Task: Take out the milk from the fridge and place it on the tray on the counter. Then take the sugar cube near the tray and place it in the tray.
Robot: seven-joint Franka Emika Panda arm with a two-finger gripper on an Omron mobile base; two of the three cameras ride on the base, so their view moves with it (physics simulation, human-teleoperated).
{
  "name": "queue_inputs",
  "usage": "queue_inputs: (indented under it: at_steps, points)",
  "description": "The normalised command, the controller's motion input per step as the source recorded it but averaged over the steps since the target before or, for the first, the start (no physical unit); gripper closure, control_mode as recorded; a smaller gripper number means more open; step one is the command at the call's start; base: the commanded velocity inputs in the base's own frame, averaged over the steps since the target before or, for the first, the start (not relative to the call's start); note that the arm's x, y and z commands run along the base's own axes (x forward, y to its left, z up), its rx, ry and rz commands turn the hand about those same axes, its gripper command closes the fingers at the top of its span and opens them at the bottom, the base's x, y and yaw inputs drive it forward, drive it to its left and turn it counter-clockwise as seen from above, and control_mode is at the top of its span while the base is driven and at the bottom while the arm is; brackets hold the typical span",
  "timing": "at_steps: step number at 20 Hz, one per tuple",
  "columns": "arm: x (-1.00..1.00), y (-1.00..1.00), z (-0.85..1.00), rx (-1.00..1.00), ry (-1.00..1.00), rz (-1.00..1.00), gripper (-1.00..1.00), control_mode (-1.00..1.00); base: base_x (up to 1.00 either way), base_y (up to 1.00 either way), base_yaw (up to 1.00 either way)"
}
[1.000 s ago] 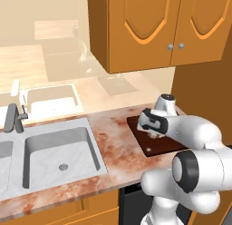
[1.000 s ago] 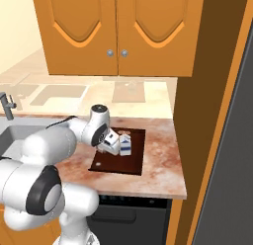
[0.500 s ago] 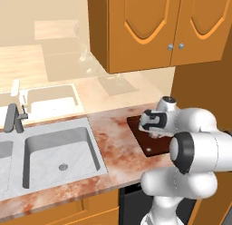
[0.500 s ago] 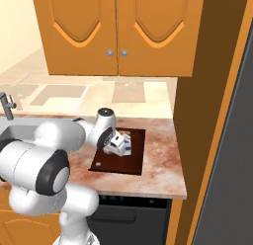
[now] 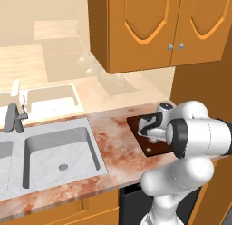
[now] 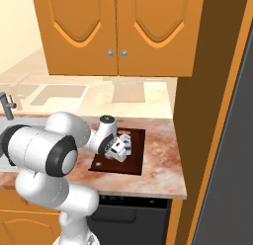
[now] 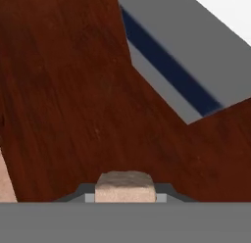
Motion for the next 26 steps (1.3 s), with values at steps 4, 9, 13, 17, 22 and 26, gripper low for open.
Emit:
queue_inputs:
  at_steps: [4,9,13,17,22,26]
  points:
    - [0.00,-0.01,-0.34,0.00,0.00,-0.11,1.00,-1.00,0.00,0.00,0.00]
    - [0.00,-0.01,-0.44,0.00,0.00,-0.08,-1.00,-1.00,0.00,0.00,0.00]
    - [-0.01,0.00,0.02,0.00,-0.01,-0.04,-1.00,-1.00,0.00,0.00,0.00]
    - [-0.17,0.00,0.34,0.01,-0.01,-0.03,-1.00,-1.00,0.00,0.00,0.00]
    - [-0.32,0.00,0.50,0.00,-0.02,-0.07,-1.00,-1.00,0.00,0.00,0.00]
    - [-0.52,0.00,0.74,0.00,-0.16,-0.04,-1.00,-1.00,0.00,0.00,0.00]
